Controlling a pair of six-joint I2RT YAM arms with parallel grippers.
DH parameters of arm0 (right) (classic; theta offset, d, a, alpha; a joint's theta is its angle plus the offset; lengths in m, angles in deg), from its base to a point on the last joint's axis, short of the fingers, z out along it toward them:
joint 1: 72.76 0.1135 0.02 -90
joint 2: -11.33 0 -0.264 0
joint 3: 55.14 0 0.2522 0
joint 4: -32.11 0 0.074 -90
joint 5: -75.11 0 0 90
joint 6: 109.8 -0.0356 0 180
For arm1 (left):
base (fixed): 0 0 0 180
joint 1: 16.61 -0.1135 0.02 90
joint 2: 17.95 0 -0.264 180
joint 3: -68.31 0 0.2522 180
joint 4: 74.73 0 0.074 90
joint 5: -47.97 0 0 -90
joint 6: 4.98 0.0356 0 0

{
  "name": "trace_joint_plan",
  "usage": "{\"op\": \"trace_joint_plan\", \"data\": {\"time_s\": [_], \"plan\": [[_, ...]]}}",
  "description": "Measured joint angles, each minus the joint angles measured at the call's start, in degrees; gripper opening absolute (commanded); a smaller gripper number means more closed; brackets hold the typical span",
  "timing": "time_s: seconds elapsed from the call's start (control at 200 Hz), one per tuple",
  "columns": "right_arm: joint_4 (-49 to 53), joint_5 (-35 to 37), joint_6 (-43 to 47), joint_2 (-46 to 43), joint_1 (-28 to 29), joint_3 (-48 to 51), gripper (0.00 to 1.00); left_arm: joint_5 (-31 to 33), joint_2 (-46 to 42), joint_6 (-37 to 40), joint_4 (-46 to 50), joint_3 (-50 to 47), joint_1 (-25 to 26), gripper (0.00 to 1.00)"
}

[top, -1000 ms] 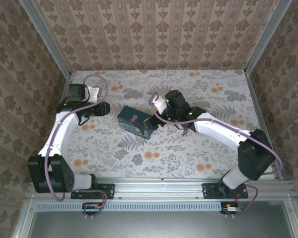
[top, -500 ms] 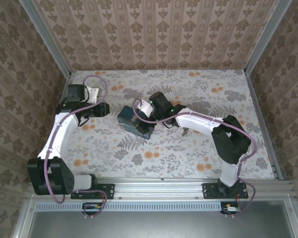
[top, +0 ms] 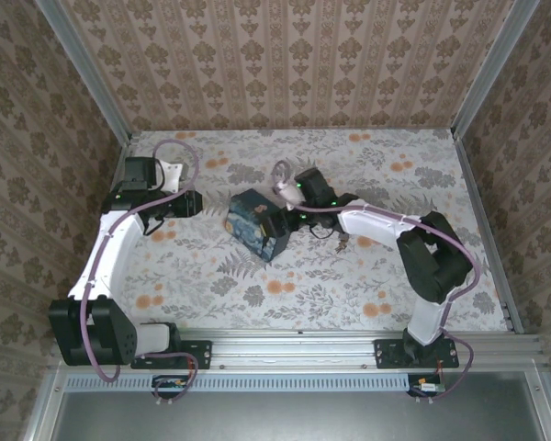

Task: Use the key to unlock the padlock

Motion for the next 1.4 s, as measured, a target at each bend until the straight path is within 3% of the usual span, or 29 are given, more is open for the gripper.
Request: {"op": "trace_joint_plan", "data": {"time_s": [0.115, 0.265, 0.43, 0.64, 0.7, 0.825, 0.875, 0.905, 0.92, 1.115, 1.28, 1.4], "plan": [[-7.48, -2.84, -14.36, -2.29, -3.19, 6.27, 0.71, 0.0, 0.0, 0.0, 0.0, 0.0, 0.72, 0.4], [-18.78, -3.06, -30.45, -4.59, -3.17, 14.53, 0.78, 0.02, 0.0, -0.02, -0.09, 0.02, 1.68, 0.4], [-21.73, -2.38, -36.54, -4.33, -3.13, 17.94, 0.89, 0.04, 0.81, -0.04, -0.17, 1.4, 3.5, 0.4], [-13.77, 1.4, -29.27, -4.52, -3.26, 17.0, 0.95, 0.46, 2.34, -0.04, -0.87, 4.2, 5.33, 0.4], [-8.37, 3.19, -24.83, -5.2, -3.48, 15.13, 1.0, 0.94, 2.34, -0.02, -0.87, 4.2, 5.25, 0.41], [3.39, 7.45, -14.25, -6.91, -3.78, 9.92, 1.0, 2.27, 2.56, 0.07, -1.92, 4.15, 4.37, 0.48], [7.04, 8.79, -10.08, -8.07, -4.22, 8.37, 1.0, 2.93, 2.56, 0.55, -3.3, 3.72, 3.89, 0.66], [8.81, 9.33, -7.85, -8.96, -4.66, 7.96, 1.0, 3.54, 2.54, 0.92, -4.63, 3.06, 3.69, 0.96], [9.49, 9.49, -6.91, -9.4, -4.92, 7.91, 1.0, 3.91, 2.51, 0.61, -5.42, 2.62, 3.63, 0.99], [11.17, 18.01, 3.76, -18.93, -12.31, 12.48, 1.0, 8.59, -1.46, 4.72, -20.94, -12.55, 2.97, 1.0], [1.53, 25.77, 8.31, -26.71, -21.88, 22.93, 1.0, 14.62, -4.22, 6.14, -38.36, -27.58, 0.92, 1.0], [-12.76, 31.26, 9.31, -27.61, -28.63, 30.99, 1.0, 18.27, -0.9, 6.1, -50.84, -33.64, 0.24, 1.0]]}}
